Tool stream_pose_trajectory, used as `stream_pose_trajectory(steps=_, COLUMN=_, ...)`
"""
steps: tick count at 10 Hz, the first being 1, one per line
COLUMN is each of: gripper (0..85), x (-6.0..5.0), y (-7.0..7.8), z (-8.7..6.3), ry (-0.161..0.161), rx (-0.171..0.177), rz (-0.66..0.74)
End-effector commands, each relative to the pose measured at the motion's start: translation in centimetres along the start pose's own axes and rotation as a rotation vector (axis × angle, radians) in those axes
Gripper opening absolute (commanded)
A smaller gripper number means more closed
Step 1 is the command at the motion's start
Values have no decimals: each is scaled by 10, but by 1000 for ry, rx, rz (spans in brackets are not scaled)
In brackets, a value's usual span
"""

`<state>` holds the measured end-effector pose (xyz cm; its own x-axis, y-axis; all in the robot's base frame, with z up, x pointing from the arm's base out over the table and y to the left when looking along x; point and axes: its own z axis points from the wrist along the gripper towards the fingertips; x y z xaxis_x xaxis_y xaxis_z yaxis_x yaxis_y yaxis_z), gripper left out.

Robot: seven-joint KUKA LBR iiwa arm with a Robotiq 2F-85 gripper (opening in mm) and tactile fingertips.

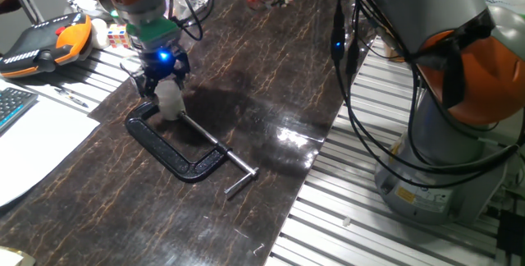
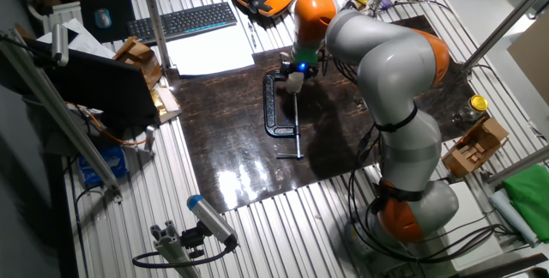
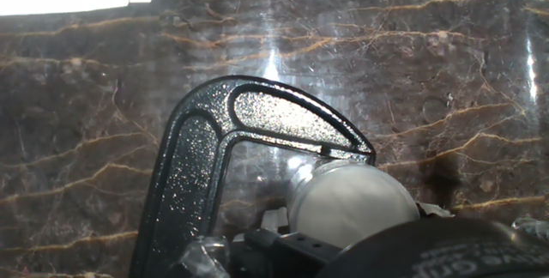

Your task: Screw the lid onto the jar

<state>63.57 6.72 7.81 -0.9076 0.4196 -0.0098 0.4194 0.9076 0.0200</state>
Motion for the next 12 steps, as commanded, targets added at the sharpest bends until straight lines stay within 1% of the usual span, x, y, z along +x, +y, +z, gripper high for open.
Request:
stream_pose_trajectory(steps=1, gripper=693, x=0, y=-1, z=-1, ry=-3, rx=4, rz=44)
stream_pose_trajectory(steps=3, gripper=700, x=1, y=-1, z=-3, ry=-17, rx=12, rz=125)
stream_pose_trajectory(steps=4, gripper=693, x=1, y=-2, z=-3, ry=-18, rx=11, rz=143)
stream_pose_trajectory(steps=6, gripper=693, x=1, y=-1, z=0, ry=-10, rx=-16, rz=194)
stream_pose_trajectory(steps=8, gripper=687, x=0, y=-1, z=2, ry=-11, rx=-41, rz=239)
stream_pose_trajectory(steps=10, gripper=687, x=0, y=-1, z=2, ry=-14, rx=-47, rz=278)
stream_pose_trajectory(steps=12, gripper=690, x=0, y=-1, z=2, ry=-32, rx=-55, rz=313)
